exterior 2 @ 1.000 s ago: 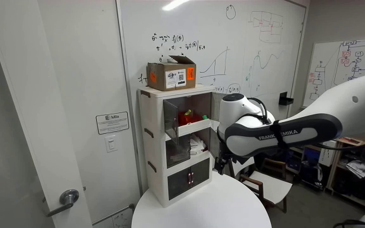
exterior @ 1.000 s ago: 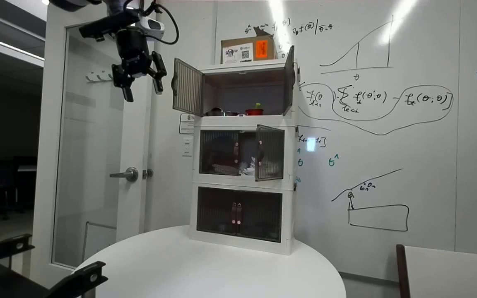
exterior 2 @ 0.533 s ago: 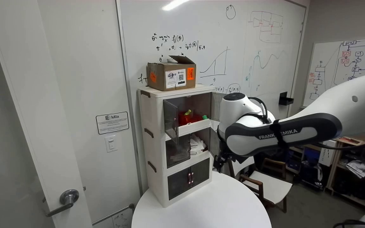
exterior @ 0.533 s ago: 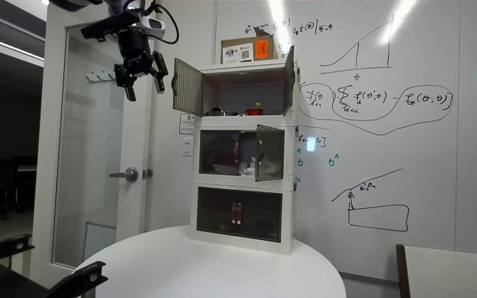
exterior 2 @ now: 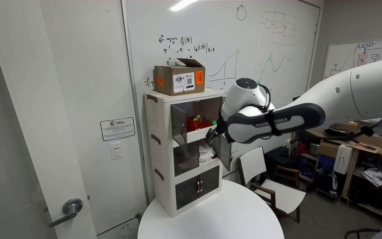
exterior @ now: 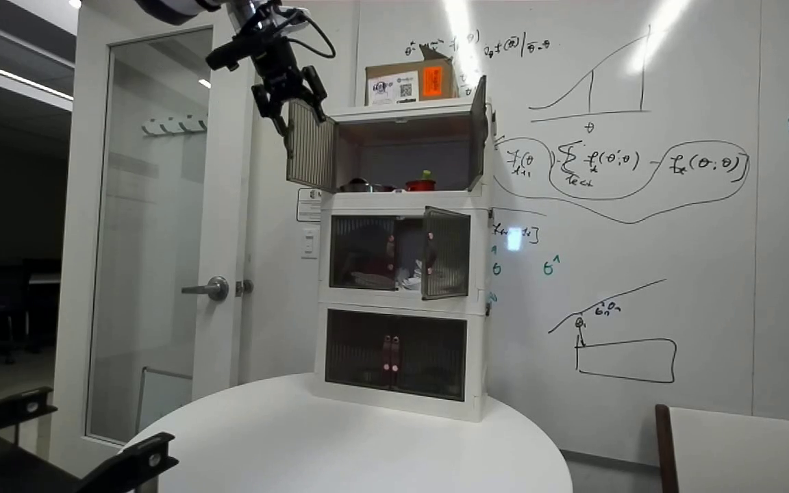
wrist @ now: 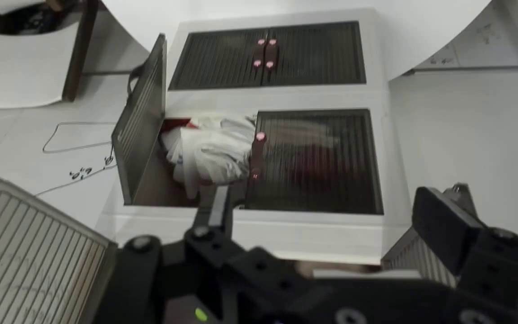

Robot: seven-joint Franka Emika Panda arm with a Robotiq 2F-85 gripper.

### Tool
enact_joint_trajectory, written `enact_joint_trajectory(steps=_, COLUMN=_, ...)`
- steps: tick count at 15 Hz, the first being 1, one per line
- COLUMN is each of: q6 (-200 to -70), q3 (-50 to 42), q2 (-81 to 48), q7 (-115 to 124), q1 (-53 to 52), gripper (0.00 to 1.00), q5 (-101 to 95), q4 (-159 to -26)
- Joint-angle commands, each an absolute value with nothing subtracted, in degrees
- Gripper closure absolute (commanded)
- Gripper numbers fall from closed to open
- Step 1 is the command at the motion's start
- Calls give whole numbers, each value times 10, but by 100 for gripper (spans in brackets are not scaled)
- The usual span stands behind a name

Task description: Remove the cup from the top cabinet

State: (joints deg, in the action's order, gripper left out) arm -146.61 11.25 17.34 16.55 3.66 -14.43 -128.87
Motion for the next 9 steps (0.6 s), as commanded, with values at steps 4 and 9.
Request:
enact_joint_trajectory(steps=4, q6=-1436, q3=114, q2=-7, q7=267, q1=68, gripper=0, q5=-363, q4=-1045)
enact_joint_trajectory(steps=9, q6=-1392, q3=54, q2=-125, q7=298, q1=13, gripper=0, q5=-376, q4=-894)
